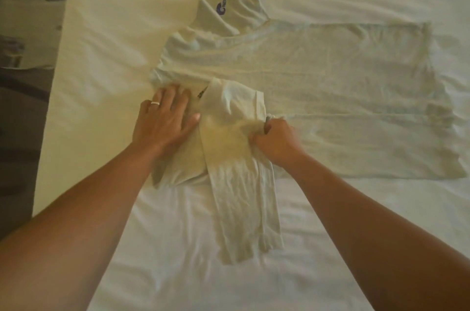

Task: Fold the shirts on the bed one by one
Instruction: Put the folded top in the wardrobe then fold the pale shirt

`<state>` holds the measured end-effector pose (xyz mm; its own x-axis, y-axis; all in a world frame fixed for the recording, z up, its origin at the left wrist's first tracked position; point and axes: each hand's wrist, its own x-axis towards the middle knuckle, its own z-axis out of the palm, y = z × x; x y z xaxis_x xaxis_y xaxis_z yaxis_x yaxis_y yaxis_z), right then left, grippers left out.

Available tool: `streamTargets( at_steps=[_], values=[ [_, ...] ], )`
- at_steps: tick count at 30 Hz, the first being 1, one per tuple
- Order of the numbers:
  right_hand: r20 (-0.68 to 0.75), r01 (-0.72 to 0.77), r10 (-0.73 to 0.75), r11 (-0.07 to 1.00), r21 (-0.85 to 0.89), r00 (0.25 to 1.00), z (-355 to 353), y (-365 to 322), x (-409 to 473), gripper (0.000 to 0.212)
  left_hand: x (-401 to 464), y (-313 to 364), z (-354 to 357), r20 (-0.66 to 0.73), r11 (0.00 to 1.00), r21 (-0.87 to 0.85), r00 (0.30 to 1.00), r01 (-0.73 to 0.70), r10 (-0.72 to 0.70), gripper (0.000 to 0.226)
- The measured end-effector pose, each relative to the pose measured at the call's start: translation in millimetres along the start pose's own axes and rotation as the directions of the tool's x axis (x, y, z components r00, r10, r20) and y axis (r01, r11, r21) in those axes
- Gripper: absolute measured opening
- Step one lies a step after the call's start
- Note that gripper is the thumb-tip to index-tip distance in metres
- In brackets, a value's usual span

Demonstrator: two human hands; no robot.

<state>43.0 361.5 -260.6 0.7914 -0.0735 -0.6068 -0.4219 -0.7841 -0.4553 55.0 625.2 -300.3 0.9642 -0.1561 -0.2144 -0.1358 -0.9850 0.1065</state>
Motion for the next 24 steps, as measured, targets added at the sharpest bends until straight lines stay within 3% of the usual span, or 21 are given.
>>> streamTargets(
  at_steps=[3, 6, 7, 9, 10, 12, 14, 16, 20, 24],
  values=[
    [0.109, 0.004, -0.005, 1.0, 0.012, 0.994, -15.3, -11.8, 13.1, 0.019, 0.9, -17.8, 3.7, 0.002, 0.996, 0.082, 1.0, -0.021, 0.02, 0.075],
    [0.283, -0.032, -0.046, 0.964, 0.265, 0.958, -43.1, -46.1, 22.2, 0.018, 3.2, -22.5, 5.8, 0.063, 0.998, 0.064, 0.998, 0.014, -0.018, 0.077],
    [0.275, -0.03, -0.083, 0.923, 0.384, 0.958, -50.2, -58.5, 27.3, 0.019, 4.4, -21.7, 5.7, 0.079, 0.998, 0.065, 0.997, 0.02, -0.026, 0.078],
    [0.074, 0.013, -0.067, 0.823, 0.568, 0.995, -59.5, -78.4, 43.9, 0.023, 7.0, -21.5, 1.5, 0.099, 0.999, 0.046, 0.995, 0.023, -0.028, 0.081],
    [-0.063, 0.06, -0.029, 0.817, 0.573, 0.998, -63.0, -84.9, 52.3, 0.023, 8.1, -22.9, 0.1, 0.097, 0.999, 0.039, 0.995, 0.018, -0.022, 0.082],
    [-0.277, 0.119, 0.009, 0.89, 0.44, 0.961, -63.8, -89.5, 61.7, 0.024, 9.6, -26.9, -2.6, 0.089, 0.998, 0.055, 0.995, 0.03, -0.034, 0.086],
    [-0.329, 0.108, -0.029, 0.968, 0.226, 0.944, -58.0, -82.8, 62.6, 0.037, 10.0, -29.1, 1.1, 0.101, 0.997, 0.058, 0.993, 0.059, -0.065, 0.09],
    [-0.255, 0.052, -0.019, 0.991, 0.126, 0.967, -47.5, -72.3, 58.5, 0.049, 8.8, -27.6, 8.8, 0.122, 0.995, 0.041, 0.988, 0.093, -0.098, 0.092],
    [0.112, -0.057, 0.014, 0.921, 0.386, 0.994, -34.1, -58.1, 55.6, 0.038, 10.8, -27.1, 19.7, 0.124, 0.992, -0.018, 0.984, 0.128, -0.125, 0.091],
    [0.283, -0.001, -0.111, 0.929, 0.37, 0.953, -50.6, -89.1, 62.9, 0.03, 10.7, -28.3, 22.7, 0.111, 0.988, -0.059, 0.985, 0.14, -0.132, 0.089]
  ],
)
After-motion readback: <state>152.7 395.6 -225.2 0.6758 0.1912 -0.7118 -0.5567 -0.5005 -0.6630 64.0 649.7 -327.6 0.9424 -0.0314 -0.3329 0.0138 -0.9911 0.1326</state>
